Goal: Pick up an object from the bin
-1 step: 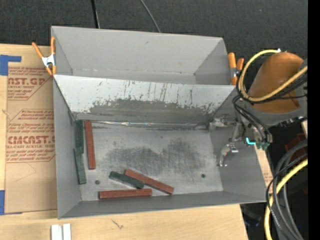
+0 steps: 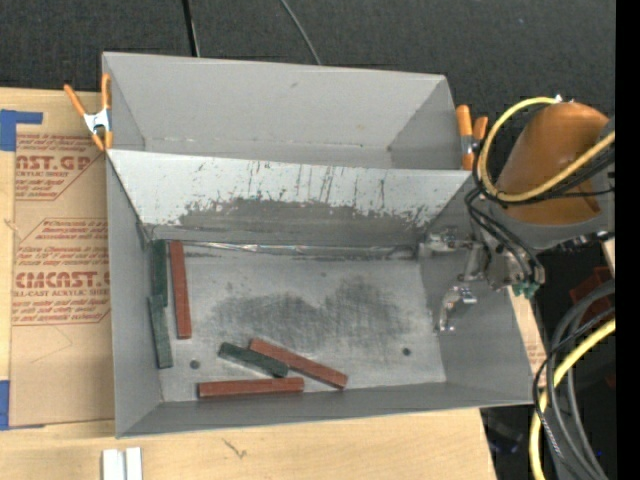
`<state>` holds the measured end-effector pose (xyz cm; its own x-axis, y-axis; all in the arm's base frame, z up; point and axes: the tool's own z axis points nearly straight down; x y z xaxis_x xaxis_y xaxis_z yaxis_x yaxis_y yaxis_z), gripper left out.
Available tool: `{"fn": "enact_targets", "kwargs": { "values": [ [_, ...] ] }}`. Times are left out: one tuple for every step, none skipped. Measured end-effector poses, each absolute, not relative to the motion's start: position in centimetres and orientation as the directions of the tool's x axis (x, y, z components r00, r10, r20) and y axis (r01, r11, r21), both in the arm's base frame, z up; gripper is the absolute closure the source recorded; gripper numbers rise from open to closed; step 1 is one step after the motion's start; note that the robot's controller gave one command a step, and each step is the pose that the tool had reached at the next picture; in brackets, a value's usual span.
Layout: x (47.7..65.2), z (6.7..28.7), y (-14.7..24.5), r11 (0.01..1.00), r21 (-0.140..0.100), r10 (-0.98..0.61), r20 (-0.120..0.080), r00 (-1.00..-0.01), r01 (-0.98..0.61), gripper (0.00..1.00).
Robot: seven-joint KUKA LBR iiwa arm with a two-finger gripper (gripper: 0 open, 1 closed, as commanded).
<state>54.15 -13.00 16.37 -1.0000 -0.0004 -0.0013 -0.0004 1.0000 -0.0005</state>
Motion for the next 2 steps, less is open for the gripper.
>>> {"fn": "enact_targets", "kwargs": {
  "values": [
    [51.5, 19.7, -6.7, 1.0, 0.001, 0.01, 0.002, -1.0, 0.01, 0.0],
    [50.7, 15.8, -5.0, 0.998, 0.002, 0.06, -0.006, -0.998, 0.06, 0.0]
  ]
}}
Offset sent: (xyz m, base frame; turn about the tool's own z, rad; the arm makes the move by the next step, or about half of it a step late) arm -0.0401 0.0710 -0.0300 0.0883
